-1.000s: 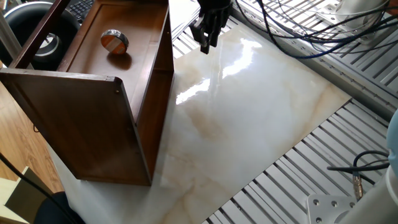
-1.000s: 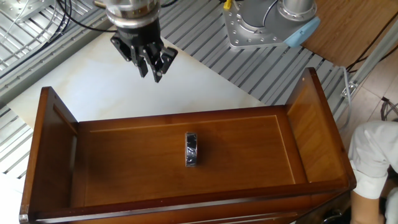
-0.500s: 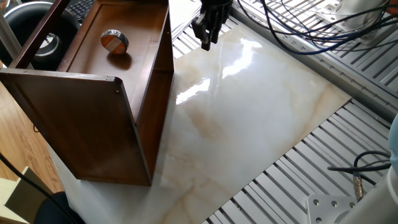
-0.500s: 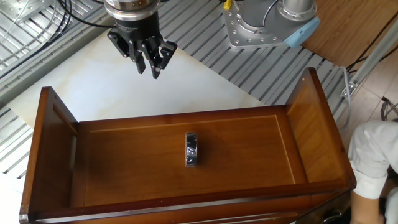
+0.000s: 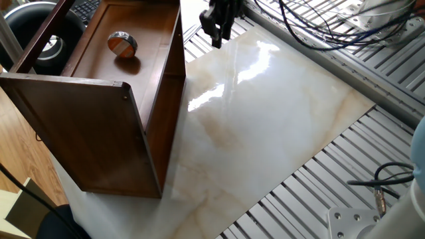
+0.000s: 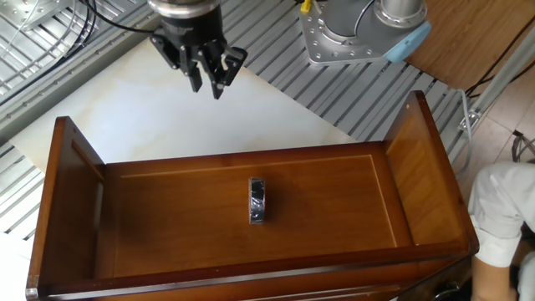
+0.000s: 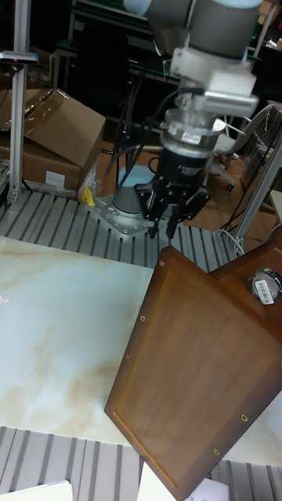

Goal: Take the object down from the shelf

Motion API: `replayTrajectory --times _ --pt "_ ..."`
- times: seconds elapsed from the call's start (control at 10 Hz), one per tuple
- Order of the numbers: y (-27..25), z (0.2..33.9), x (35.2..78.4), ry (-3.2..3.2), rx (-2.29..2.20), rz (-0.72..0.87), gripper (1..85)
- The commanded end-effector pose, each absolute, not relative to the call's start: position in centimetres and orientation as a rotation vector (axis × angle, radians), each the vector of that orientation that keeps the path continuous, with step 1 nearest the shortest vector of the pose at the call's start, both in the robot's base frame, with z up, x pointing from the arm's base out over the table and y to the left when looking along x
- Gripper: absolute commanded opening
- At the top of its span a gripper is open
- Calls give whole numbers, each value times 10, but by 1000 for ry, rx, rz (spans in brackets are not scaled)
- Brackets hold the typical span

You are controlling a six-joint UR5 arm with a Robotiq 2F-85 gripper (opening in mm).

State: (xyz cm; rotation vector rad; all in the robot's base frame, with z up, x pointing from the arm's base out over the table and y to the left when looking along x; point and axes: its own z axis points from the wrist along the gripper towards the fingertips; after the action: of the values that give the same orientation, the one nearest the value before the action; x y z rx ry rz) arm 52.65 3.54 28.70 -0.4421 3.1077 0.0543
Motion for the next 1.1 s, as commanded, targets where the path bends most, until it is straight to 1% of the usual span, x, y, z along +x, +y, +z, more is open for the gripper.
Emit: replayTrajectory --times 0.0,0.2,0.3,0.4,0.6,0.7,0.8,1.0 --pt "46 303 529 3088 -522 54 363" --pt "48 303 538 3038 -595 52 367" --pt "49 303 538 3031 -620 55 387" --pt "54 325 524 3048 -629 69 437" --pt "69 369 513 3086 -630 60 440" --pt "78 378 517 3081 -626 58 440" --pt "77 370 525 3054 -665 34 437" --pt "76 370 530 3021 -724 19 437"
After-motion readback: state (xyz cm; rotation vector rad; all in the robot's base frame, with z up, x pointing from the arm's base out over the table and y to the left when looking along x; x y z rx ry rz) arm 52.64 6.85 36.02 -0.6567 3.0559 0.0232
